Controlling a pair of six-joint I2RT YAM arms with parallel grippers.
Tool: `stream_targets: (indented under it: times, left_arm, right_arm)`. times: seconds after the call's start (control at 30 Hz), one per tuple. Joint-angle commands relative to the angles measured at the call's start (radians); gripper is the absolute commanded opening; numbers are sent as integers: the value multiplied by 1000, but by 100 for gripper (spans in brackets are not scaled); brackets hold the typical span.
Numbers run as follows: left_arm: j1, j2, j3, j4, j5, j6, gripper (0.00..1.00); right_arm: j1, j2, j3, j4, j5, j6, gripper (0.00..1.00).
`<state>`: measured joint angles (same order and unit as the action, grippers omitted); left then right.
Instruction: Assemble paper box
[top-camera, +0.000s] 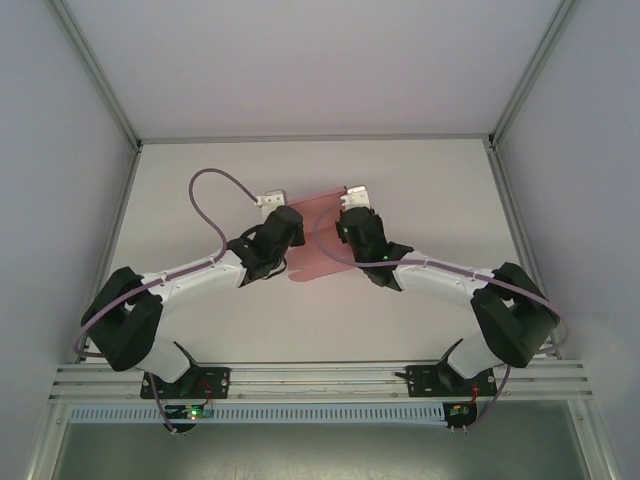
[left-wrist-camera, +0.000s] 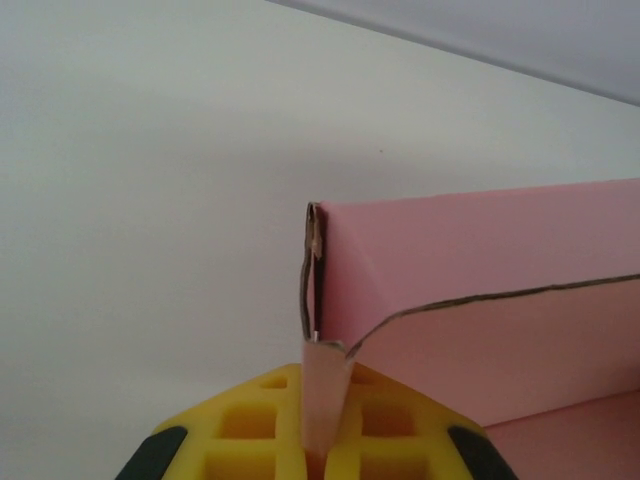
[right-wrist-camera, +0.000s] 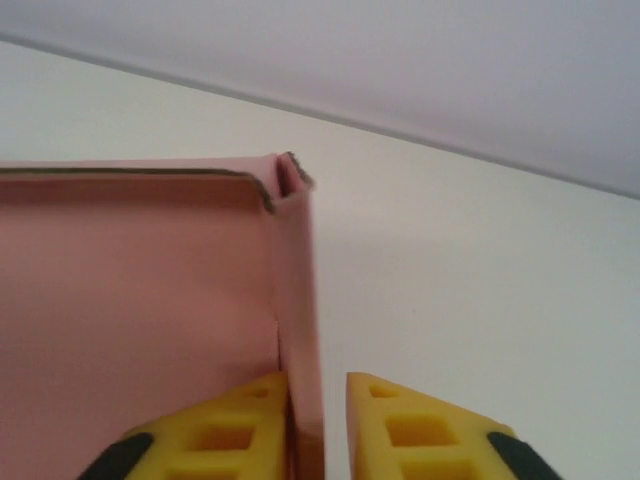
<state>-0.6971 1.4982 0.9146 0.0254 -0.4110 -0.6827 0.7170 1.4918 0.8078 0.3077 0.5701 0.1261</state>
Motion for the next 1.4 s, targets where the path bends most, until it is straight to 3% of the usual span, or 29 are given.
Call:
stream_targets:
  times: [0.0,0.2,0.27,0.43,0.7,0.8,0.9,0.97,1.1,1.27,1.37]
  left_arm:
    - [34,-35,-31,-20,-57,54,0]
    - [33,-41,-37,10,-53,81,0]
    - [33,-41,-35,16,-52,87,0]
    - [38,-50,-58,92,-2,172,0]
    - [78,-84,-45,77,110,554,0]
    - [88,-135,-84,113,221,768,0]
    - [93,-169,-57,-8,417,1076,0]
    - [94,-162,6,-177,543,1298,0]
    - [92,-79,223,-589,656,1581,0]
    - [92,121,433,-798,571,1756,0]
    - [89,273,612,-954,526,1795,0]
  right_arm:
    - [-36,-59,-20,69,-88,-8,38]
    - [-40,-140,-68,125,-407,-35,71]
    - [-43,-169,-83,129,-475,-44,98]
    - [-59,-267,-123,136,-489,0,98]
    - [-156,-525,-222,37,-514,63,98]
    - [-200,-639,-267,-23,-498,84,98]
    - [-250,-753,-302,-85,-499,106,98]
    - [-279,-821,-320,-118,-502,114,98]
    - [-313,-908,-344,-152,-533,113,98]
    - [-328,-918,-345,-190,-561,114,98]
    - [-335,-903,-338,-212,-575,113,98]
